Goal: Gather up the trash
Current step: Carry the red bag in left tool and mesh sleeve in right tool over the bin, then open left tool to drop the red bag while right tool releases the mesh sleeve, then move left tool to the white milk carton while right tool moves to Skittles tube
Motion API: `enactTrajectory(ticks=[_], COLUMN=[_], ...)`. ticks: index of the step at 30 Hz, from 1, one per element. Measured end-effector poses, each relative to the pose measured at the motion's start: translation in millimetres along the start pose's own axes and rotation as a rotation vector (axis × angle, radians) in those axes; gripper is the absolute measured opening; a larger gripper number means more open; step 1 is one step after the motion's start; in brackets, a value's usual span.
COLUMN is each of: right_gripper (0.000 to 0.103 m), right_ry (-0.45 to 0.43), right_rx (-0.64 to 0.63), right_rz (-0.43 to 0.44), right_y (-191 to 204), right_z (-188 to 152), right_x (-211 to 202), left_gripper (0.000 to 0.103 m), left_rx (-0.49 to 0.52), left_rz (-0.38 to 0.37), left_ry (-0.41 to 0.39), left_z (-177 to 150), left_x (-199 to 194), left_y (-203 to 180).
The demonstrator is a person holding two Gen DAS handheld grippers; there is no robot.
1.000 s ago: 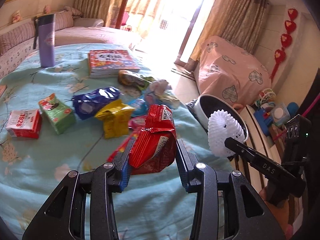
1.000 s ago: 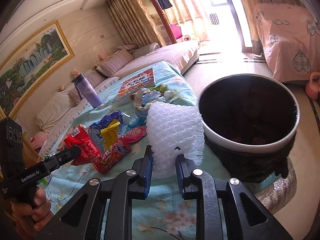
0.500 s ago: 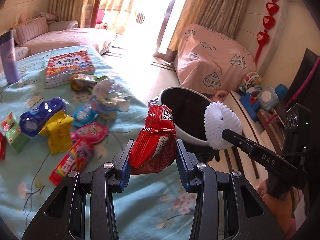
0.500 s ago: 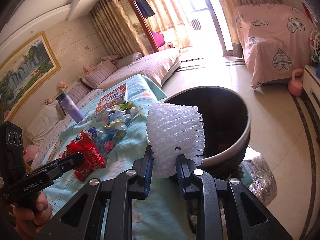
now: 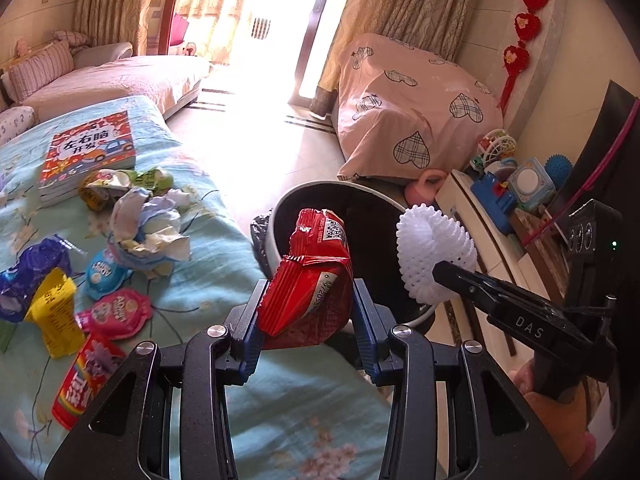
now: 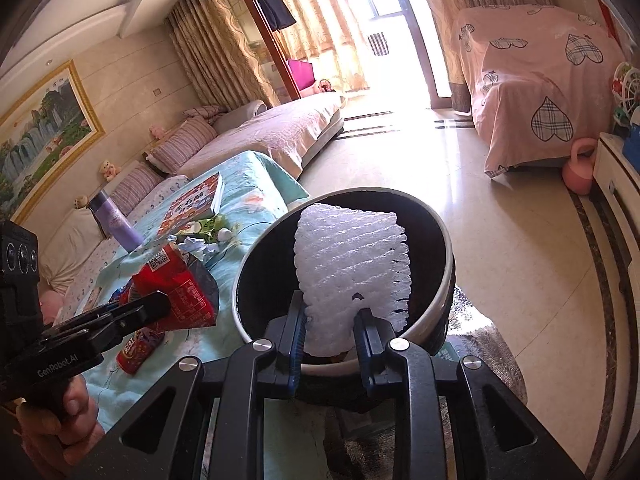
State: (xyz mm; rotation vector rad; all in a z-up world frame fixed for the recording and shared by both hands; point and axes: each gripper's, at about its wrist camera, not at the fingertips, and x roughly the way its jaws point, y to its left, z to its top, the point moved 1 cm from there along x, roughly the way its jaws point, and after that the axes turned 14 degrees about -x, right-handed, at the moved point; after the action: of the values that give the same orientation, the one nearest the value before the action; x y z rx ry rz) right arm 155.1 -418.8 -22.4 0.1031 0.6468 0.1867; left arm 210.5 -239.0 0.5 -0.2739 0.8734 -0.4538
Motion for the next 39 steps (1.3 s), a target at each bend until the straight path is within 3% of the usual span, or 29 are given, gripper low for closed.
enactTrajectory(ticks=[12,14,19,26,33,39], right_gripper=[0.025,0.029,0.055,0.061,0.081,0.088], right_ry=[0.063,0.073,0.089,0.070,0.027,-0.008], right_rx=[-0.018,-0.022,-0.016,0.007,0.034,0.060], right_rz=[0.014,0.011,0.010,0.004,0.018,0.036], right_y=[-18,-20,-26,-30,-16,7], right_z=[13,14,14,11,0,-15], right_x=[18,19,22,12,-7,-19], left_gripper=[0.043,0.048,0.056,0.064,0.066,0.066], left_rx=[0.033,0.035,0.038,0.015,-0.008,-0.047], left_rz=[0.009,0.016,0.024,0.024,0.031,0.061], left_ry=[0.057,0.080,0.108,0.097,0.069,0.051], left_z=[21,22,20,12,-8,-26], left_x=[42,50,57,43,13,-14], left_y=[-23,-25,-24,-14,7,39])
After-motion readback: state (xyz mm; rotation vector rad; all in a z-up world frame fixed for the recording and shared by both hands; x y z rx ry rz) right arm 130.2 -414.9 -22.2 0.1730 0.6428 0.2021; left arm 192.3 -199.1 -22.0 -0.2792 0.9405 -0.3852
